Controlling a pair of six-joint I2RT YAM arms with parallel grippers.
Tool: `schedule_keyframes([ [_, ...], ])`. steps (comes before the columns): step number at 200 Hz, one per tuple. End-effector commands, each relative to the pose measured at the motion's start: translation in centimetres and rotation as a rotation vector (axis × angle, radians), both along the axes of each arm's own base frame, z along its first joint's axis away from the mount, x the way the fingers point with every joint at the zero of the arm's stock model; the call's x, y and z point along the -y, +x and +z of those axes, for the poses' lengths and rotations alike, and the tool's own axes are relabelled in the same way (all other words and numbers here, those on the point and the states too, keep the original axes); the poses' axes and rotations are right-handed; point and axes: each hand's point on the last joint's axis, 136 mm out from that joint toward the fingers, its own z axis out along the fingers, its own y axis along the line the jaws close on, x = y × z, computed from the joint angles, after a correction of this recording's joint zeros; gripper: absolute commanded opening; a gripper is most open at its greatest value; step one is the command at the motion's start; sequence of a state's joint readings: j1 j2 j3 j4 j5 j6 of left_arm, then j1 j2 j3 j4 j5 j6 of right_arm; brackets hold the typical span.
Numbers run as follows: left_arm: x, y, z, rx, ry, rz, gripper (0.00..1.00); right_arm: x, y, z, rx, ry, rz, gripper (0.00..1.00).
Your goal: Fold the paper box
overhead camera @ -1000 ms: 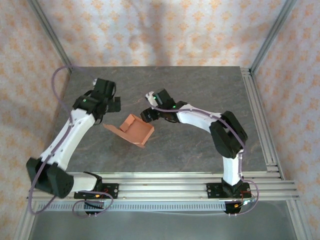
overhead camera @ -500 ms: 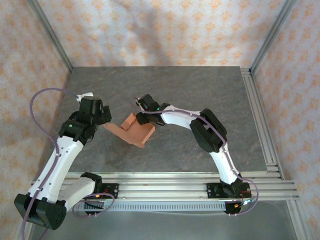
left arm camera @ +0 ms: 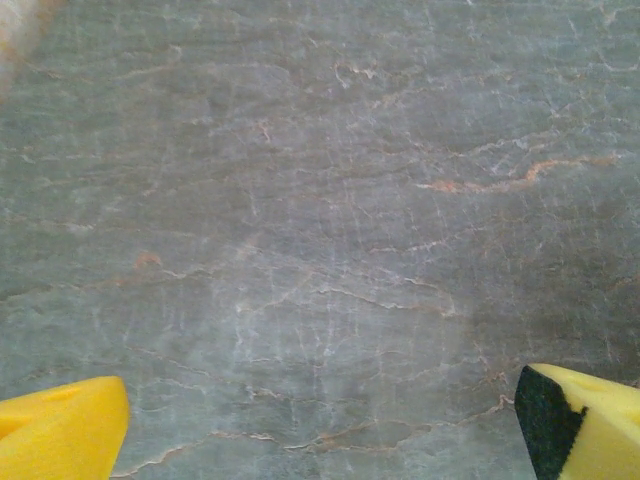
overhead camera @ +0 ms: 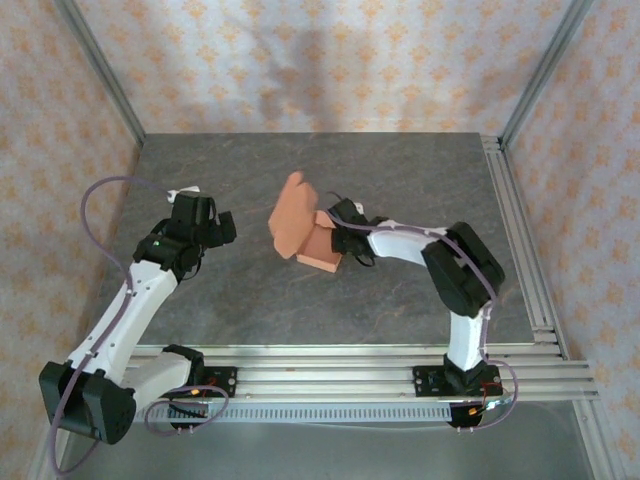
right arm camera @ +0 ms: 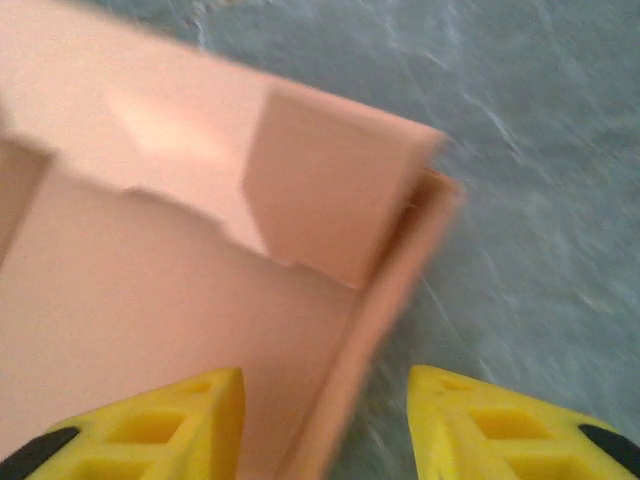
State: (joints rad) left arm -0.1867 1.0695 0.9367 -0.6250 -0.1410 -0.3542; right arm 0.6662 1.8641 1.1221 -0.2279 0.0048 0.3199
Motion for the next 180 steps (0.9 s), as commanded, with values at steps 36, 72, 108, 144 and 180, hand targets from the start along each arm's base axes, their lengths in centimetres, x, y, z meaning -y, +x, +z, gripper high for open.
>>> schedule_keyframes([
  [36,1.4,1.9,-1.4,0.04,-0.087,-0.023,1.0,0.3,1.5,6.5,0.118,0.052,0.341,0.66],
  [72,2.1,2.6,-1.5,0.05,-0.106,-0.057,1.0,1.8,2.4,7.8,0.03,0.064,0.506,0.66],
  [108,2.9,3.6,-1.9,0.021,-0.129,-0.081,1.0,1.1,3.2,5.9,-0.002,-0.022,0.759,0.62],
  [144,3.4,3.6,-2.1,0.036,-0.177,-0.075,1.0,-0.3,5.2,4.6,-0.055,-0.011,0.81,0.56],
  [180,3.4,2.1,-2.8,0.054,-0.229,-0.045,1.0,0.0,5.8,2.0,-0.083,-0.052,0.819,0.49],
])
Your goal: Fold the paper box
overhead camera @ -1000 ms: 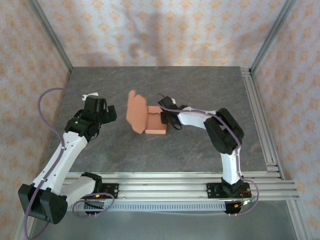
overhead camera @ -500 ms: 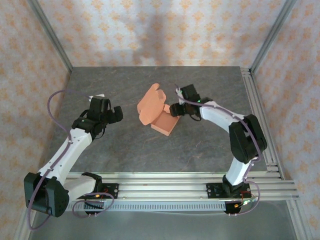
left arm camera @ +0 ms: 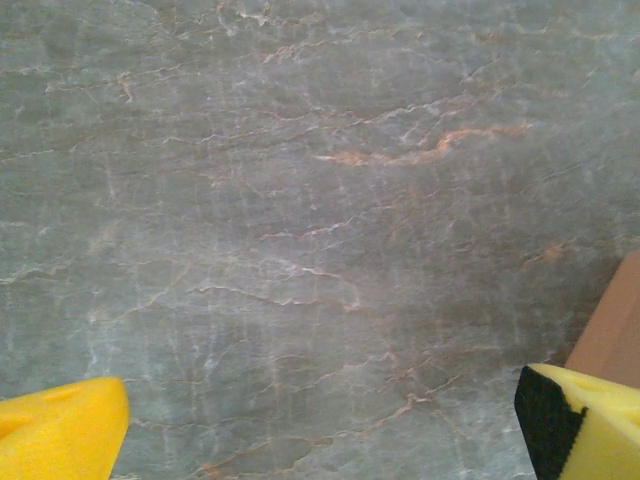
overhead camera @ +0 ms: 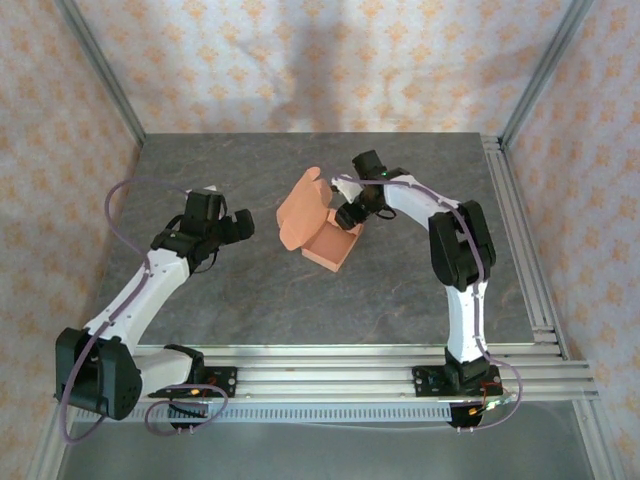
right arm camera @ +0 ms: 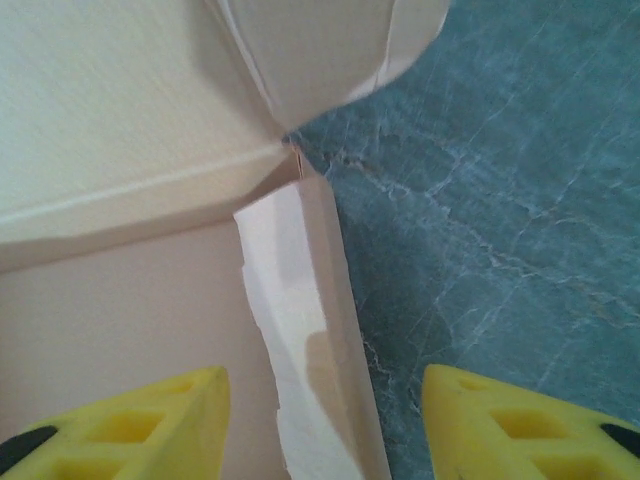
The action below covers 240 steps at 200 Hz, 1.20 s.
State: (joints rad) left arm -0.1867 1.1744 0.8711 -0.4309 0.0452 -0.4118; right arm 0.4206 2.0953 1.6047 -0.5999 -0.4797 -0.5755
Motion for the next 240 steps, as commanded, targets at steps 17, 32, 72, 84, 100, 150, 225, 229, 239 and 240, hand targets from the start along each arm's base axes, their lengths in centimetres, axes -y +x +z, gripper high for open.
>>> schedule_keyframes([
  [17,-0.6,-1.7,-0.1,0.064,-0.069,0.066,1.0,0.1,-0.2,-1.4,-0.015,-0.043,0.054,0.43],
  [32,-0.8,-2.4,-0.8,0.084,-0.095,0.091,1.0,0.3,-0.3,-1.5,-0.008,-0.058,0.048,0.38],
  [72,-0.8,-2.0,-2.6,0.085,-0.121,0.12,1.0,0.9,0.2,-0.3,0.051,-0.043,-0.037,0.2],
  [84,-0.9,-1.3,-2.9,0.06,-0.102,0.127,1.0,0.9,0.5,0.1,0.068,-0.028,-0.078,0.15],
  [100,-0.7,-0.2,-3.7,0.029,-0.089,0.125,1.0,1.3,1.0,0.4,0.077,-0.029,-0.162,0.11],
  [150,0.7,2.0,-5.3,0.007,-0.123,0.088,1.0,1.2,-0.4,1.0,0.13,0.024,-0.379,0.11],
  [225,1.7,2.3,-6.4,0.011,-0.138,0.016,1.0,0.2,-4.4,0.0,0.146,0.043,-0.692,0.2],
  [229,1.7,2.3,-6.5,0.012,-0.142,0.016,1.0,0.0,-4.4,0.0,0.138,0.048,-0.686,0.23],
  [239,1.8,2.3,-6.7,0.002,-0.144,0.017,1.0,-0.3,-4.4,0.3,0.134,0.06,-0.667,0.31],
  [240,1.8,2.2,-6.7,0.001,-0.145,0.017,1.0,-0.4,-4.4,0.3,0.134,0.06,-0.664,0.32],
])
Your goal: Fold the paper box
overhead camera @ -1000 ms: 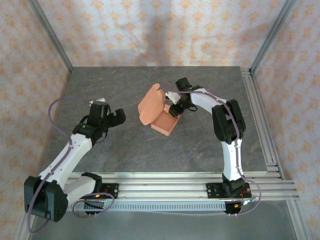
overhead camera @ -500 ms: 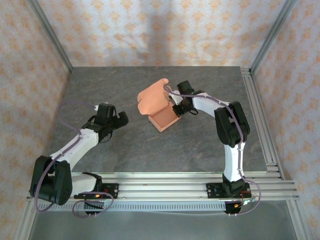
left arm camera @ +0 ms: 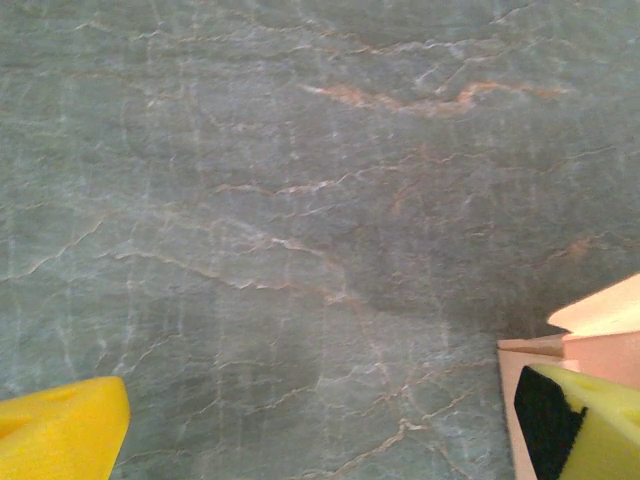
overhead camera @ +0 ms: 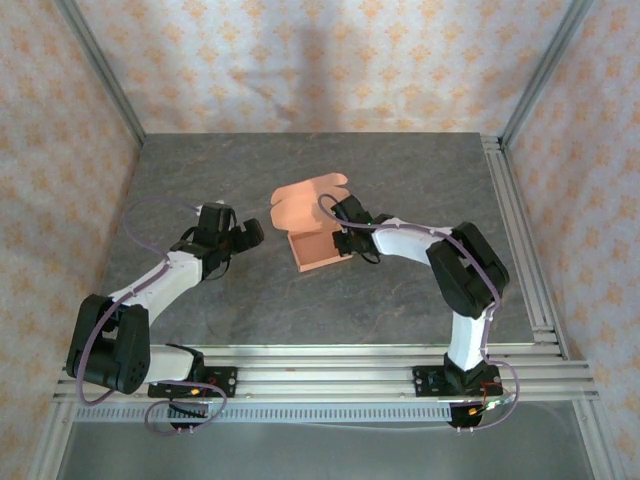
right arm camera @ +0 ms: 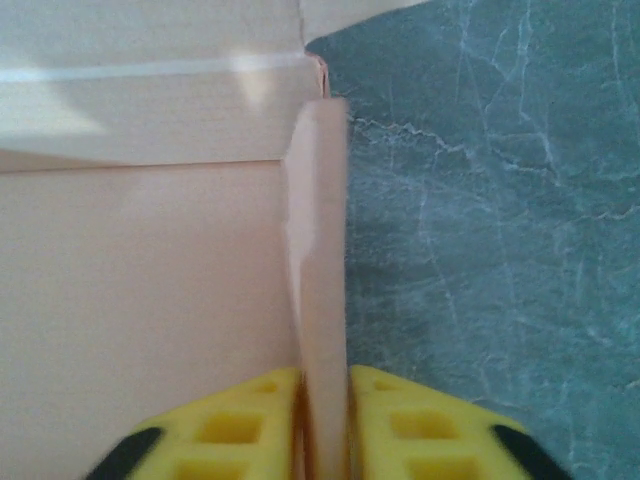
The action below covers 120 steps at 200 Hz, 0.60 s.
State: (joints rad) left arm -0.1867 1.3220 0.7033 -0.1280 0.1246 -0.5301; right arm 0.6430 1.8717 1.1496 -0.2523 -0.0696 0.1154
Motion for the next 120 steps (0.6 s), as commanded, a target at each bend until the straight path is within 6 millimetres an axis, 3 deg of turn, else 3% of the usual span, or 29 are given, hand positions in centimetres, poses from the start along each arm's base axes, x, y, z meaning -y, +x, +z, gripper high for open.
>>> schedule_keyframes([
  [1,0.1,0.7,0.1,0.029,-0.01,-0.013,1.0,-0.1,1.6,2.8,0.087,0.061,-0.086,0.33],
  [16,0.3,0.5,0.1,0.03,-0.017,-0.02,1.0,-0.7,1.6,4.0,0.098,0.105,-0.031,0.45],
  [30,0.1,0.4,-0.2,0.035,-0.007,-0.024,1.0,-0.9,1.8,4.9,0.096,0.164,-0.013,0.47],
  [56,-0.1,0.3,-0.4,0.025,0.012,-0.024,1.0,-0.4,2.6,4.6,0.025,0.275,-0.041,0.42],
  [82,0.2,0.4,-0.6,0.025,-0.002,-0.027,1.0,-0.2,3.0,3.5,-0.01,0.254,-0.028,0.36],
  [120,0.5,0.2,-0.6,0.025,-0.012,-0.049,1.0,-1.4,2.5,2.4,-0.074,0.274,0.047,0.35],
])
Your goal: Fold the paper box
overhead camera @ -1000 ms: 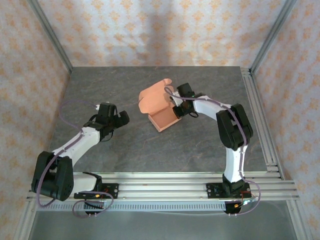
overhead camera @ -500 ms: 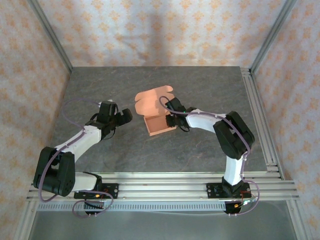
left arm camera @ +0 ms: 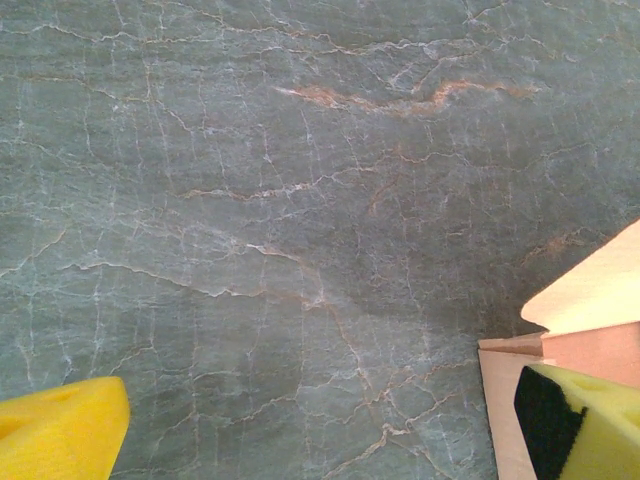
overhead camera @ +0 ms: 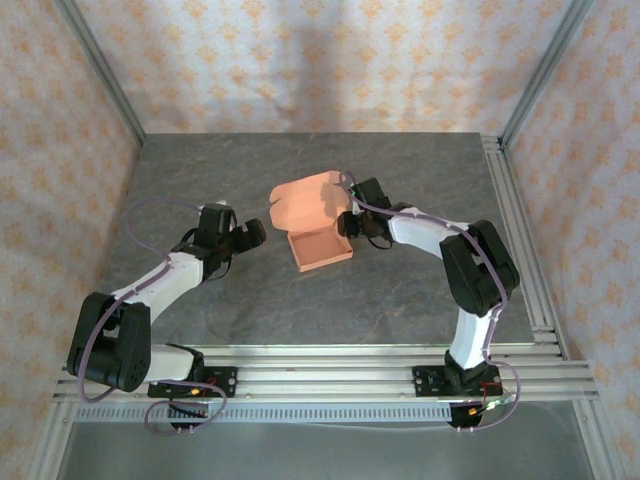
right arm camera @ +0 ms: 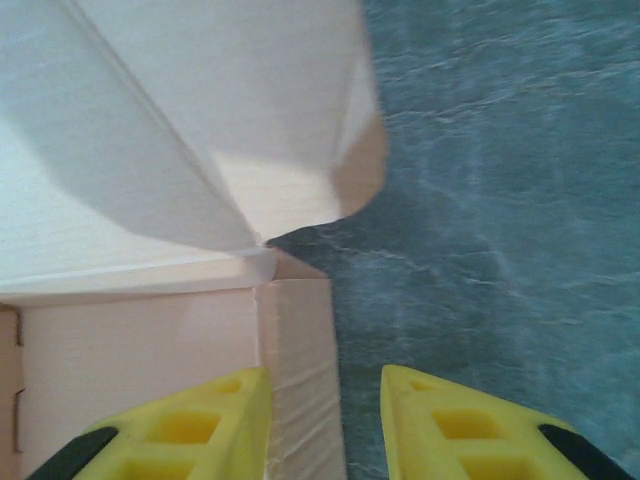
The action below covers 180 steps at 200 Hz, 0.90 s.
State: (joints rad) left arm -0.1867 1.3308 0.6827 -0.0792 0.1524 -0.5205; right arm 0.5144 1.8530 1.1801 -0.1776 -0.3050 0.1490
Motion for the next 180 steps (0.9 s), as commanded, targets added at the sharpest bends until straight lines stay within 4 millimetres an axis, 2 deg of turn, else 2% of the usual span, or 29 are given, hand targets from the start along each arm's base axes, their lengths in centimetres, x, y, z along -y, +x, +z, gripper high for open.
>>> schedule_keyframes([
  [1,0.0,-0.1,-0.3,0.009,0.005,-0.024,1.0,-1.5,-0.7,-0.5,-0.049,0.028,0.083,0.35],
  [46,0.3,0.0,-0.2,0.014,-0.013,-0.035,1.0,-1.1,-1.3,-1.4,-0.067,0.0,0.095,0.32],
  [63,0.3,0.0,-0.2,0.012,-0.011,-0.037,1.0,-1.4,-1.4,-0.7,-0.051,0.025,0.104,0.32],
  [79,0.4,0.0,-0.2,0.01,-0.01,-0.038,1.0,-1.5,-1.4,0.3,-0.027,0.049,0.107,0.37],
  [108,0.3,-0.3,0.0,0.014,-0.009,-0.036,1.0,0.1,-0.6,2.8,0.102,0.033,0.035,0.4],
  [122,0.2,-0.4,0.0,0.019,-0.009,-0.036,1.0,-0.3,-0.7,3.6,0.119,0.069,0.048,0.41],
  [149,0.2,-0.4,0.0,0.019,-0.008,-0.036,1.0,-1.9,-1.4,2.8,0.052,0.134,0.099,0.43],
  [180,0.2,-0.7,0.0,0.016,-0.01,-0.038,1.0,-2.4,-1.8,1.1,-0.007,0.139,0.12,0.38],
])
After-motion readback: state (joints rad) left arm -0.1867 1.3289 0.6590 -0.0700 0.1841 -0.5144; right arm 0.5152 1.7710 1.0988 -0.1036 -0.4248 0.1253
